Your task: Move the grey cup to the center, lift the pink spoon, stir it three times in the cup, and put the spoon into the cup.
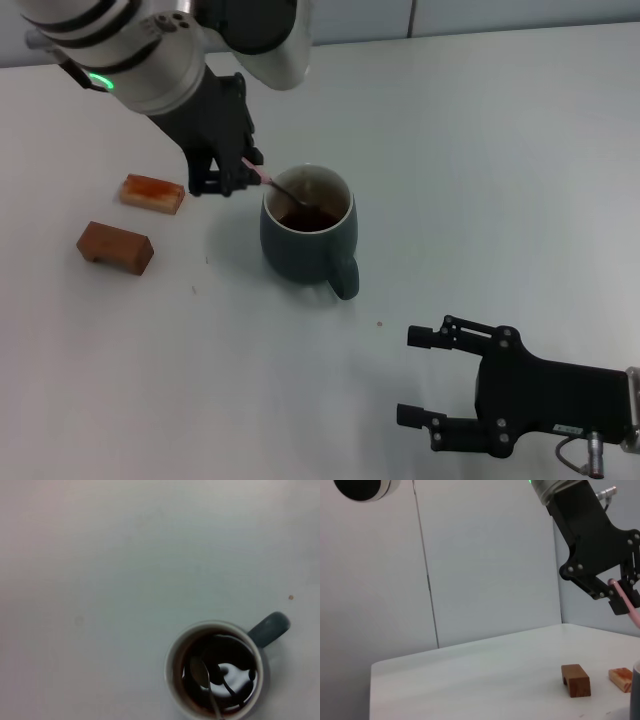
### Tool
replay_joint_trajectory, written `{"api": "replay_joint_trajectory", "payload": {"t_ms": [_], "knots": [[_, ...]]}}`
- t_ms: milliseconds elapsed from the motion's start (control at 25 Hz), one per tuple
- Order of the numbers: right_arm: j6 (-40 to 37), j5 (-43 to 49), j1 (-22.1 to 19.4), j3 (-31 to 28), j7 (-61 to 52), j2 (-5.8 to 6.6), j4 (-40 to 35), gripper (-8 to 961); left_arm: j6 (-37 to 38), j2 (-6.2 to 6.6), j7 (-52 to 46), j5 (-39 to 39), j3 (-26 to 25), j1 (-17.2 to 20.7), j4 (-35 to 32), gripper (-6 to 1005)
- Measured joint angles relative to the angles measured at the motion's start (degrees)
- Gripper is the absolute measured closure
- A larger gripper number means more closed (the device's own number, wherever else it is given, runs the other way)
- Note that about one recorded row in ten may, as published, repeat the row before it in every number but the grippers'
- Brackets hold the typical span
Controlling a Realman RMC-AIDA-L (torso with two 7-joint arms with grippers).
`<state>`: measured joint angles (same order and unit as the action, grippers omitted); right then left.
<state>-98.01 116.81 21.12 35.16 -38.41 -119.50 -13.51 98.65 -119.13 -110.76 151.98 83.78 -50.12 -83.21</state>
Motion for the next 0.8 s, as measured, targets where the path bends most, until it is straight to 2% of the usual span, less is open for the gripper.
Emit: {"api": "replay_joint_trajectory", "payload": {"t_ms": [120, 160, 240, 280, 320, 440, 480, 520, 640, 680, 800], "knots": [[-0.04, 0.00, -0.25, 0.00, 0.00, 0.04, 0.06, 163, -0.12, -0.03, 0.23, -1.95, 0.46, 0.22, 0.29, 735], [-0.04, 0.00, -0.33, 0.00, 0.00, 0.05, 0.06, 163, -0.99, 0.04, 0.46, -5.09, 0.07, 0.96, 0.27, 734], [-0.05, 0.00, -0.42, 0.00, 0.00, 0.06, 0.07, 163, -1.84, 0.27, 0.92, -7.59, -1.49, 1.59, 0.26, 732], [0.05, -0.04, -0.44, 0.00, 0.00, 0.06, 0.07, 163, -2.48, 0.42, 2.37, -11.42, -4.31, 2.33, 0.64, 731], [0.05, -0.04, -0.44, 0.00, 0.00, 0.06, 0.07, 163, -2.48, 0.42, 2.37, -11.42, -4.31, 2.33, 0.64, 711], [0.06, -0.24, -0.45, -0.03, -0.02, 0.06, 0.07, 163, -2.66, 0.62, 5.60, -18.95, -10.38, 3.67, 2.34, 652], [-0.09, -0.39, -0.49, -0.32, -0.04, 0.10, 0.06, 163, -2.65, 0.77, 8.79, -24.23, -15.41, 5.12, 4.31, 632], [-0.09, -0.39, -0.49, -0.32, -0.04, 0.10, 0.06, 163, -2.65, 0.77, 8.79, -24.23, -15.41, 5.12, 4.31, 613], [-0.11, -0.69, -0.52, -0.97, -0.04, 0.12, -0.10, 163, -2.84, 0.89, 14.66, -30.87, -23.06, 8.33, 7.81, 553], [-0.12, -0.77, -0.45, -1.85, -0.03, 0.13, -0.20, 163, -3.43, 0.95, 19.51, -33.47, -28.53, 10.95, 10.63, 533], [-0.12, -0.78, -0.32, -2.79, -0.04, 0.14, -0.30, 163, -3.71, 0.97, 21.90, -34.29, -30.93, 12.19, 12.07, 457]]}}
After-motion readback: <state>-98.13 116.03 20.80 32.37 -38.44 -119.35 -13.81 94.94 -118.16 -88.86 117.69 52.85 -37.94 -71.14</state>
